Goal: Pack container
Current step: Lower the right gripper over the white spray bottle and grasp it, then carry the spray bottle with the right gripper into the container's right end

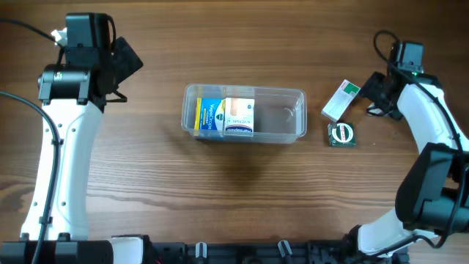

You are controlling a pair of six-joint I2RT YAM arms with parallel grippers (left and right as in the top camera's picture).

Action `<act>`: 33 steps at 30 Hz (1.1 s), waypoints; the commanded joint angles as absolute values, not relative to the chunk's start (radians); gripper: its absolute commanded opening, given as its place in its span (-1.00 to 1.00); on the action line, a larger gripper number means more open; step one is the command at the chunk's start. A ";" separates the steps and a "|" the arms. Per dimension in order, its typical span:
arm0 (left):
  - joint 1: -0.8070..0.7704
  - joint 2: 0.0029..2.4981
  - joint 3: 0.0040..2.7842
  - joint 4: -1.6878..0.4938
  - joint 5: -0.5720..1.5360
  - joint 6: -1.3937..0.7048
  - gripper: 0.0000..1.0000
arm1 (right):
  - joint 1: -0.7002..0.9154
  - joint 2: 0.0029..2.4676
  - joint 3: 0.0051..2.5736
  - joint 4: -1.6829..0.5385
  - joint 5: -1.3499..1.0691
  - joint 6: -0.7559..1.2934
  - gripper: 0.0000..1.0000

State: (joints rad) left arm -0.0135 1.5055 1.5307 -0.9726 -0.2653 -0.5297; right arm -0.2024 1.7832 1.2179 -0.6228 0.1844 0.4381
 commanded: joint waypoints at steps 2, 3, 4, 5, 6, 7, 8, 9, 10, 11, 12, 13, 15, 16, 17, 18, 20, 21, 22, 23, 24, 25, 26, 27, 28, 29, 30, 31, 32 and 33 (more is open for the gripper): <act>-0.008 1.509 1.536 -0.971 -0.282 -0.529 1.00 | -0.200 1.805 1.201 -0.606 0.196 0.418 0.13; -0.008 1.509 1.536 -0.971 -0.282 -0.529 0.99 | -0.200 1.805 1.200 -0.606 0.195 0.418 -0.11; -0.008 1.509 1.536 -0.971 -0.282 -0.529 1.00 | -0.200 1.805 1.200 -0.605 0.195 0.418 -0.33; -0.008 1.509 1.536 -0.971 -0.282 -0.529 0.99 | -0.200 1.805 1.198 -0.603 0.195 0.419 -0.45; -0.008 1.509 1.536 -0.971 -0.282 -0.529 1.00 | -0.200 1.805 1.197 -0.602 0.196 0.418 -0.48; -0.008 1.509 1.536 -0.971 -0.282 -0.529 1.00 | -0.200 1.805 1.196 -0.602 0.196 0.418 -0.53; -0.008 1.509 1.536 -0.971 -0.282 -0.529 1.00 | -0.200 1.805 1.195 -0.602 0.196 0.418 -0.56; -0.008 1.509 1.536 -0.971 -0.282 -0.529 0.99 | -0.200 1.805 1.195 -0.603 0.196 0.418 -0.61; -0.008 1.509 1.536 -0.971 -0.282 -0.529 0.99 | -0.200 1.805 1.195 -0.603 0.195 0.418 -0.66; -0.008 1.509 1.536 -0.971 -0.282 -0.529 0.99 | -0.200 1.805 1.195 -0.603 0.196 0.417 -0.70; -0.008 1.509 1.536 -0.971 -0.282 -0.529 1.00 | -0.200 1.805 1.195 -0.603 0.196 0.410 -0.73; -0.008 1.509 1.536 -0.971 -0.282 -0.529 0.99 | -0.200 1.805 1.196 -0.603 0.195 0.393 -0.80; -0.008 1.509 1.536 -0.971 -0.282 -0.529 0.99 | -0.200 1.805 1.196 -0.607 0.195 0.377 -0.82; -0.008 1.509 1.536 -0.971 -0.282 -0.529 1.00 | -0.200 1.805 1.196 -0.611 0.195 0.368 -0.83; -0.008 1.509 1.536 -0.971 -0.282 -0.529 0.99 | -0.200 1.802 1.196 -0.620 0.195 0.366 -0.84; -0.008 1.509 1.536 -0.971 -0.282 -0.529 1.00 | -0.200 1.798 1.196 -0.627 0.195 0.366 -0.84; -0.008 1.509 1.536 -0.971 -0.282 -0.529 0.99 | -0.200 1.781 1.196 -0.636 0.195 0.366 -0.85; -0.008 1.509 1.536 -0.971 -0.282 -0.529 1.00 | -0.200 1.764 1.196 -0.638 0.195 0.366 -0.88; -0.008 1.509 1.536 -0.971 -0.282 -0.529 1.00 | -0.200 1.747 1.196 -0.640 0.195 0.366 -0.91; -0.008 1.509 1.536 -0.971 -0.282 -0.529 1.00 | -0.200 1.732 1.196 -0.641 0.195 0.365 -0.91; -0.008 1.509 1.536 -0.971 -0.282 -0.529 0.99 | -0.200 1.712 1.196 -0.643 0.195 0.361 -0.91; -0.008 1.509 1.536 -0.971 -0.282 -0.529 1.00 | -0.199 1.695 1.196 -0.645 0.193 0.357 -0.91; -0.008 1.509 1.536 -0.971 -0.282 -0.529 0.99 | -0.197 1.676 1.196 -0.649 0.185 0.345 -0.91; -0.008 1.509 1.536 -0.971 -0.282 -0.529 0.99 | -0.192 1.655 1.196 -0.654 0.183 0.340 -0.91; -0.008 1.509 1.536 -0.971 -0.282 -0.529 1.00 | -0.182 1.631 1.196 -0.663 0.184 0.338 -0.91; -0.008 1.509 1.536 -0.971 -0.282 -0.529 1.00 | -0.171 1.608 1.196 -0.668 0.186 0.334 -0.90; -0.008 1.509 1.536 -0.971 -0.282 -0.529 0.99 | -0.159 1.590 1.196 -0.671 0.187 0.332 -0.91; -0.008 1.509 1.536 -0.971 -0.282 -0.529 1.00 | -0.138 1.562 1.196 -0.671 0.187 0.326 -0.89; -0.008 1.509 1.536 -0.971 -0.282 -0.529 1.00 | -0.112 1.535 1.196 -0.671 0.189 0.313 -0.89; -0.008 1.509 1.536 -0.971 -0.282 -0.529 1.00 | -0.093 1.518 1.196 -0.673 0.197 0.311 -0.89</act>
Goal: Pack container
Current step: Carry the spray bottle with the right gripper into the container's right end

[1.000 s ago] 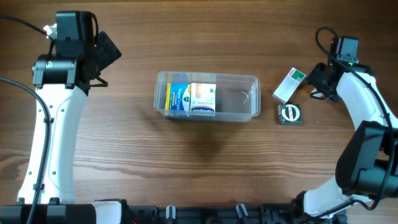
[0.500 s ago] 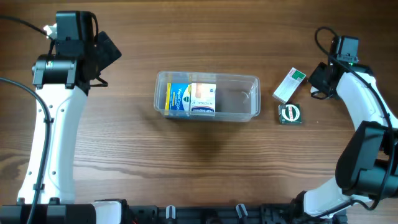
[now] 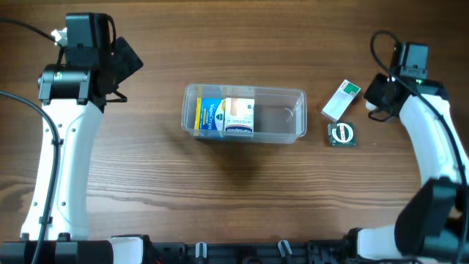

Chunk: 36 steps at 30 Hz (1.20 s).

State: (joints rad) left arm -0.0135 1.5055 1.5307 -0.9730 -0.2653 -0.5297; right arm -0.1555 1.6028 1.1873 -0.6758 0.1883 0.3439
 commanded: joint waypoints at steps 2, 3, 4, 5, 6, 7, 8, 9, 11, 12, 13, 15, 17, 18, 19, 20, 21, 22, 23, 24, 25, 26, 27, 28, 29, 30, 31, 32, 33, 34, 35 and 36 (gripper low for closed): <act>-0.008 1.509 1.536 -0.971 -0.282 -0.529 1.00 | -0.039 1.480 1.196 -0.677 0.207 0.297 -0.89; -0.008 1.509 1.536 -0.971 -0.282 -0.529 0.99 | -0.009 1.459 1.196 -0.677 0.209 0.289 -0.88; -0.008 1.509 1.536 -0.971 -0.282 -0.529 1.00 | 0.025 1.439 1.196 -0.678 0.220 0.290 -0.89; -0.008 1.509 1.536 -0.971 -0.282 -0.529 0.99 | 0.059 1.420 1.196 -0.679 0.227 0.291 -0.88; -0.008 1.509 1.536 -0.971 -0.282 -0.529 1.00 | 0.086 1.404 1.196 -0.681 0.229 0.292 -0.88; -0.008 1.509 1.536 -0.971 -0.282 -0.529 0.99 | 0.112 1.388 1.196 -0.683 0.230 0.297 -0.88; -0.008 1.509 1.536 -0.971 -0.282 -0.529 1.00 | 0.143 1.367 1.196 -0.692 0.238 0.318 -0.89; -0.008 1.509 1.536 -0.971 -0.282 -0.529 1.00 | 0.179 1.343 1.196 -0.704 0.241 0.331 -0.88; -0.008 1.509 1.536 -0.971 -0.282 -0.529 1.00 | 0.231 1.310 1.196 -0.714 0.241 0.345 -0.88; -0.008 1.509 1.536 -0.971 -0.282 -0.529 1.00 | 0.252 1.298 1.196 -0.720 0.241 0.349 -0.88; -0.008 1.509 1.536 -0.971 -0.282 -0.529 1.00 | 0.278 1.282 1.196 -0.727 0.241 0.359 -0.88; -0.008 1.509 1.536 -0.970 -0.282 -0.529 0.99 | 0.324 1.265 1.196 -0.742 0.240 0.379 -0.88; -0.008 1.509 1.536 -0.971 -0.282 -0.529 0.99 | 0.377 1.264 1.196 -0.753 0.240 0.399 -0.88; -0.008 1.509 1.536 -0.971 -0.282 -0.529 1.00 | 0.399 1.268 1.196 -0.757 0.241 0.405 -0.88; -0.008 1.509 1.536 -0.971 -0.282 -0.529 1.00 | 0.432 1.271 1.196 -0.765 0.247 0.417 -0.87; -0.008 1.509 1.536 -0.971 -0.282 -0.529 0.99 | 0.455 1.275 1.196 -0.766 0.252 0.425 -0.88; -0.008 1.509 1.536 -0.971 -0.282 -0.529 0.99 | 0.471 1.282 1.195 -0.766 0.259 0.430 -0.87; -0.008 1.509 1.536 -0.971 -0.282 -0.529 1.00 | 0.487 1.289 1.195 -0.766 0.276 0.442 -0.87; -0.008 1.509 1.536 -0.971 -0.282 -0.529 0.99 | 0.499 1.304 1.195 -0.769 0.295 0.450 -0.87; -0.008 1.509 1.536 -0.971 -0.282 -0.529 0.99 | 0.506 1.317 1.195 -0.772 0.303 0.456 -0.87; -0.008 1.509 1.536 -0.971 -0.282 -0.529 0.99 | 0.509 1.332 1.195 -0.773 0.308 0.472 -0.87; -0.008 1.509 1.536 -0.971 -0.282 -0.529 0.99 | 0.508 1.346 1.195 -0.772 0.311 0.481 -0.88; -0.008 1.509 1.536 -0.971 -0.282 -0.529 0.99 | 0.509 1.368 1.192 -0.771 0.319 0.501 -0.87; -0.008 1.509 1.536 -0.971 -0.282 -0.529 0.99 | 0.508 1.396 1.188 -0.768 0.322 0.513 -0.87; -0.008 1.509 1.536 -0.971 -0.282 -0.529 0.99 | 0.509 1.422 1.187 -0.767 0.322 0.525 -0.87; -0.008 1.509 1.536 -0.971 -0.282 -0.529 0.99 | 0.509 1.444 1.186 -0.765 0.320 0.527 -0.87; -0.008 1.509 1.536 -0.971 -0.282 -0.529 1.00 | 0.509 1.468 1.186 -0.762 0.315 0.526 -0.87; -0.008 1.509 1.536 -0.971 -0.282 -0.529 1.00 | 0.509 1.489 1.186 -0.760 0.315 0.526 -0.87; -0.008 1.509 1.536 -0.971 -0.282 -0.529 1.00 | 0.511 1.522 1.186 -0.756 0.315 0.526 -0.88; -0.008 1.509 1.536 -0.971 -0.282 -0.529 1.00 | 0.511 1.547 1.186 -0.750 0.315 0.526 -0.88; -0.008 1.509 1.536 -0.971 -0.282 -0.529 1.00 | 0.511 1.564 1.186 -0.746 0.315 0.526 -0.87; -0.008 1.509 1.536 -0.971 -0.282 -0.529 1.00 | 0.511 1.580 1.186 -0.744 0.315 0.526 -0.87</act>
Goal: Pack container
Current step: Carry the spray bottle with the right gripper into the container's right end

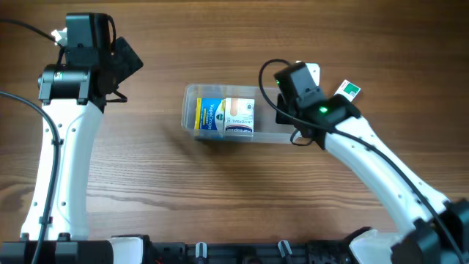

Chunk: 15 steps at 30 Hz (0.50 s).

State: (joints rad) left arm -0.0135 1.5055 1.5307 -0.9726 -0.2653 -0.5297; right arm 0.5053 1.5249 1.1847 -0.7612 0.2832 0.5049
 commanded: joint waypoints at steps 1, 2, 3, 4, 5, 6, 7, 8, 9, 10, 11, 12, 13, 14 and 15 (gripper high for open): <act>-0.008 1.509 1.536 -0.971 -0.282 -0.529 1.00 | 0.511 1.597 1.186 -0.739 0.315 0.526 -0.87; -0.008 1.509 1.536 -0.971 -0.282 -0.529 0.99 | 0.511 1.612 1.186 -0.735 0.315 0.526 -0.87; -0.008 1.509 1.536 -0.971 -0.282 -0.529 0.99 | 0.511 1.620 1.186 -0.732 0.315 0.526 -0.87; -0.008 1.509 1.536 -0.971 -0.282 -0.529 0.99 | 0.511 1.629 1.186 -0.729 0.315 0.526 -0.87; -0.008 1.509 1.536 -0.971 -0.282 -0.529 1.00 | 0.511 1.638 1.185 -0.723 0.316 0.526 -0.87; -0.008 1.509 1.536 -0.971 -0.282 -0.529 1.00 | 0.511 1.641 1.185 -0.719 0.316 0.526 -0.87; -0.008 1.509 1.536 -0.971 -0.282 -0.529 0.99 | 0.511 1.646 1.185 -0.715 0.316 0.525 -0.87; -0.008 1.509 1.536 -0.971 -0.282 -0.529 1.00 | 0.511 1.647 1.185 -0.715 0.318 0.526 -0.87; -0.008 1.509 1.536 -0.971 -0.282 -0.529 1.00 | 0.511 1.648 1.184 -0.714 0.319 0.526 -0.87; -0.008 1.509 1.536 -0.971 -0.282 -0.529 0.99 | 0.511 1.648 1.183 -0.714 0.319 0.526 -0.87; -0.008 1.509 1.536 -0.971 -0.282 -0.529 1.00 | 0.511 1.648 1.182 -0.714 0.319 0.526 -0.88; -0.008 1.509 1.536 -0.971 -0.282 -0.529 1.00 | 0.511 1.648 1.182 -0.715 0.322 0.525 -0.87; -0.008 1.509 1.536 -0.971 -0.282 -0.529 1.00 | 0.511 1.648 1.181 -0.714 0.323 0.526 -0.88; -0.008 1.509 1.536 -0.971 -0.282 -0.529 0.99 | 0.511 1.648 1.179 -0.714 0.326 0.526 -0.87; -0.008 1.509 1.536 -0.971 -0.282 -0.529 0.99 | 0.511 1.648 1.175 -0.712 0.327 0.525 -0.88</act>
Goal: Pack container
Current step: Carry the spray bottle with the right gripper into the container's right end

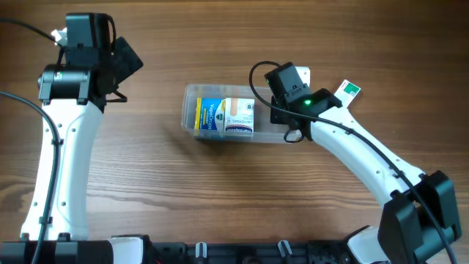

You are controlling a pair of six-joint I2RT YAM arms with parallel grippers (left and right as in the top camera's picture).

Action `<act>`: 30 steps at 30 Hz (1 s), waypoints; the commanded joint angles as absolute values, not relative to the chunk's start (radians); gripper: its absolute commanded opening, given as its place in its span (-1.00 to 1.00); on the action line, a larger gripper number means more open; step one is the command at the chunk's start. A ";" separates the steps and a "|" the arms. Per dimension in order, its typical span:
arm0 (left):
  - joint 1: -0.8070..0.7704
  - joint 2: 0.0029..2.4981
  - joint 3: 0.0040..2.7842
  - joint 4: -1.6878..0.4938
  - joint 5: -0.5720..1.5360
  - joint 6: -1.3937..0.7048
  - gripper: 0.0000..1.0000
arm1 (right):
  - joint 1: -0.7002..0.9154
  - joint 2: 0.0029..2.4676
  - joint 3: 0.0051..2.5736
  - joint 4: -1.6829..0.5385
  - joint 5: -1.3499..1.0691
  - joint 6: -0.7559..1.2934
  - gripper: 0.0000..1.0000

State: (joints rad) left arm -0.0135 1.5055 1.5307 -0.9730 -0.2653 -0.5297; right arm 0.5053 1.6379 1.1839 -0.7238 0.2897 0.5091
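Observation:
A clear plastic container point(293, 133) lies at the table's middle. In its left half stand a yellow-and-blue box point(210, 116) and a white box point(239, 117). My right gripper point(287, 82) hovers over the container's right half; its wrist hides the fingers. A small white piece point(303, 73) shows beside that wrist, and what it is cannot be told. A white-and-green box point(350, 91) peeks out behind the right arm. My left gripper point(126, 59) hangs at the far left, away from all of it.
The white right arm point(359, 154) stretches across the table from the lower right corner and covers the spot right of the container. The left arm point(62, 161) runs down the left side.
My right gripper has shifted a little to the left and now sits further over the container's right half. The left arm has not moved.
My right gripper was at the far right, beside the white-and-green box and a round green tin on the table. Then it drew slightly back from them. Later it was at the container's right end, and now over its right half; the arm hides the tin's place.

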 commanded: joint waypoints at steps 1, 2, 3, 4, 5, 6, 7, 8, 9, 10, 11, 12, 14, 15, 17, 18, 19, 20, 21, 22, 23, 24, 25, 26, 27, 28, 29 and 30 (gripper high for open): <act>-0.008 1.509 1.536 -0.971 -0.282 -0.529 1.00 | 0.511 1.648 1.169 -0.709 0.327 0.525 -0.88; -0.008 1.509 1.536 -0.971 -0.282 -0.529 1.00 | 0.511 1.649 1.161 -0.707 0.334 0.527 -0.88; -0.008 1.509 1.536 -0.971 -0.282 -0.529 0.99 | 0.511 1.650 1.153 -0.701 0.342 0.527 -0.87; -0.008 1.509 1.536 -0.971 -0.282 -0.529 0.99 | 0.511 1.650 1.147 -0.696 0.345 0.526 -0.87; -0.008 1.509 1.536 -0.971 -0.282 -0.529 0.99 | 0.511 1.652 1.139 -0.689 0.345 0.526 -0.87; -0.008 1.509 1.536 -0.971 -0.282 -0.529 0.99 | 0.511 1.652 1.132 -0.685 0.345 0.526 -0.87; -0.008 1.509 1.536 -0.971 -0.282 -0.529 1.00 | 0.511 1.652 1.121 -0.680 0.345 0.526 -0.87; -0.008 1.509 1.536 -0.971 -0.282 -0.529 0.99 | 0.511 1.652 1.112 -0.673 0.346 0.525 -0.87; -0.008 1.509 1.536 -0.971 -0.282 -0.529 1.00 | 0.511 1.652 1.101 -0.664 0.349 0.525 -0.88; -0.008 1.509 1.536 -0.971 -0.282 -0.529 1.00 | 0.511 1.654 1.097 -0.660 0.352 0.525 -0.87; -0.008 1.509 1.536 -0.971 -0.282 -0.529 1.00 | 0.511 1.655 1.097 -0.659 0.353 0.524 -0.87; -0.008 1.509 1.536 -0.971 -0.282 -0.529 0.99 | 0.511 1.657 1.097 -0.655 0.352 0.524 -0.87; -0.008 1.509 1.536 -0.971 -0.282 -0.529 1.00 | 0.511 1.657 1.097 -0.651 0.352 0.524 -0.87; -0.008 1.509 1.536 -0.970 -0.282 -0.529 0.99 | 0.511 1.657 1.097 -0.651 0.352 0.524 -0.86; -0.008 1.509 1.536 -0.971 -0.282 -0.529 0.99 | 0.511 1.657 1.097 -0.651 0.352 0.524 -0.82; -0.008 1.509 1.536 -0.971 -0.282 -0.529 0.99 | 0.511 1.659 1.097 -0.650 0.352 0.524 -0.81; -0.008 1.509 1.536 -0.971 -0.282 -0.529 0.99 | 0.511 1.659 1.097 -0.651 0.352 0.524 -0.80; -0.008 1.509 1.536 -0.971 -0.282 -0.529 0.99 | 0.511 1.660 1.097 -0.651 0.352 0.524 -0.77; -0.008 1.509 1.536 -0.971 -0.282 -0.529 0.99 | 0.511 1.662 1.097 -0.651 0.352 0.524 -0.72; -0.008 1.509 1.536 -0.971 -0.282 -0.529 0.99 | 0.511 1.663 1.097 -0.651 0.352 0.524 -0.66; -0.008 1.509 1.536 -0.971 -0.282 -0.529 1.00 | 0.511 1.663 1.097 -0.651 0.351 0.524 -0.55; -0.008 1.509 1.536 -0.971 -0.282 -0.529 0.99 | 0.511 1.663 1.097 -0.651 0.351 0.524 -0.49; -0.008 1.509 1.536 -0.971 -0.282 -0.529 0.99 | 0.511 1.663 1.097 -0.651 0.352 0.524 -0.39; -0.008 1.509 1.536 -0.971 -0.282 -0.529 1.00 | 0.511 1.663 1.097 -0.651 0.351 0.524 -0.25; -0.008 1.509 1.536 -0.971 -0.282 -0.529 1.00 | 0.511 1.663 1.097 -0.651 0.351 0.524 -0.19; -0.008 1.509 1.536 -0.971 -0.282 -0.529 0.99 | 0.511 1.663 1.097 -0.651 0.351 0.524 -0.17; -0.008 1.509 1.536 -0.971 -0.282 -0.529 0.99 | 0.511 1.663 1.097 -0.651 0.347 0.525 -0.13; -0.008 1.509 1.536 -0.971 -0.282 -0.529 0.99 | 0.511 1.663 1.097 -0.651 0.342 0.525 -0.10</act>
